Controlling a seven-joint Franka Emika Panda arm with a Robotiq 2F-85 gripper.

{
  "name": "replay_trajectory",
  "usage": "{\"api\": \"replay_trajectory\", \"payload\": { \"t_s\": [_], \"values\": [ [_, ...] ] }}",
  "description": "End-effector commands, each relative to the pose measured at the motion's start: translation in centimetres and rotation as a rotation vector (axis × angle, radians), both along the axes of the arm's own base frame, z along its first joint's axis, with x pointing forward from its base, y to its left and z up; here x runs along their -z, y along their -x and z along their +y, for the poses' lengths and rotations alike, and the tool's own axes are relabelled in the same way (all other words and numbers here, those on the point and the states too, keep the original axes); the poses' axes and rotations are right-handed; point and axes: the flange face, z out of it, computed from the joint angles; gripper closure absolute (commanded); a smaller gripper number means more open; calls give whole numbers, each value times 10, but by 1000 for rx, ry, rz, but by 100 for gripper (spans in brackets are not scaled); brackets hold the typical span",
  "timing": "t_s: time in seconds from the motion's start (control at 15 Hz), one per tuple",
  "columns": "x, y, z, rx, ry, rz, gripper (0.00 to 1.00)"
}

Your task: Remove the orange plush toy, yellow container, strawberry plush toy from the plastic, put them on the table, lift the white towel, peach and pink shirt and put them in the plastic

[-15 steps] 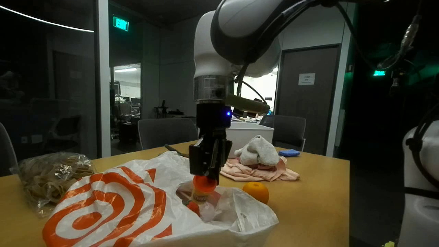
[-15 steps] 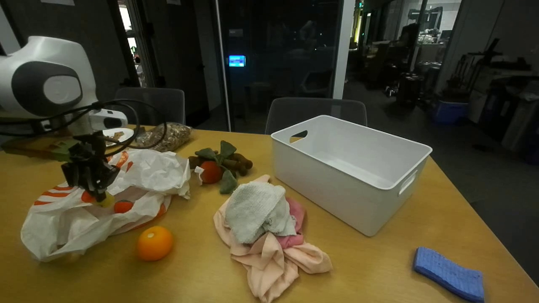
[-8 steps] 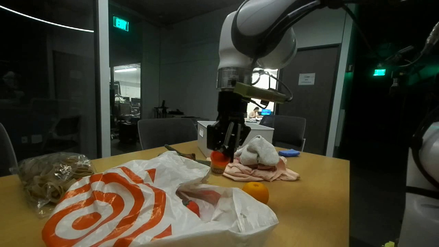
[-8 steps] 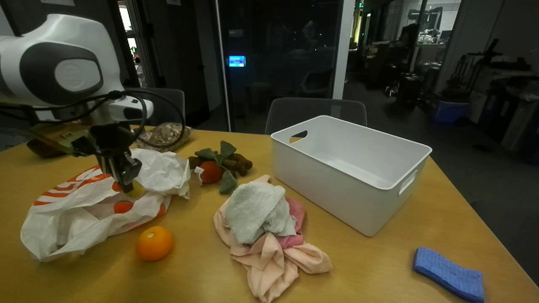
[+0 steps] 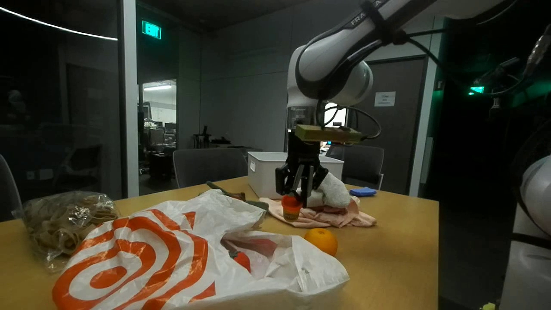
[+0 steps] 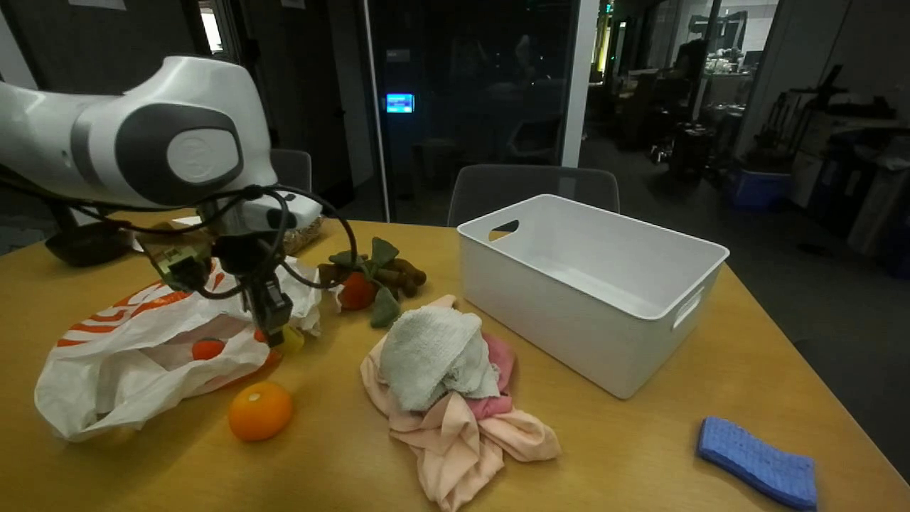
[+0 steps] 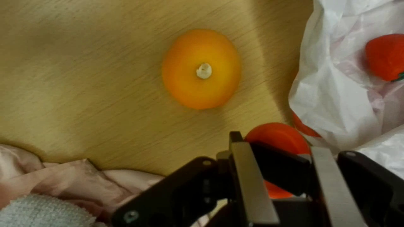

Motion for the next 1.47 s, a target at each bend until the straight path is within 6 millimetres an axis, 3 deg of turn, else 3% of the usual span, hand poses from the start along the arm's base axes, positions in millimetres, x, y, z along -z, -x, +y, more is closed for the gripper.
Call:
{"api": "replay_trajectory", "payload": {
  "t_s": [0.0,0.27,0.4,0.73,1.0,1.13,1.4],
  "values": [
    [20,-15,-9,62,20,8,92],
    [39,-22,-13,97,10,32,91],
    [42,-22,-13,111,4,33,64],
    [22,-17,0,89,6,-31,27],
    [0,1,40,-62,-29,-71,0],
    [-5,11,66,-180,-72,-54,0],
    [3,20,116,-345,-107,-41,0]
  ]
}}
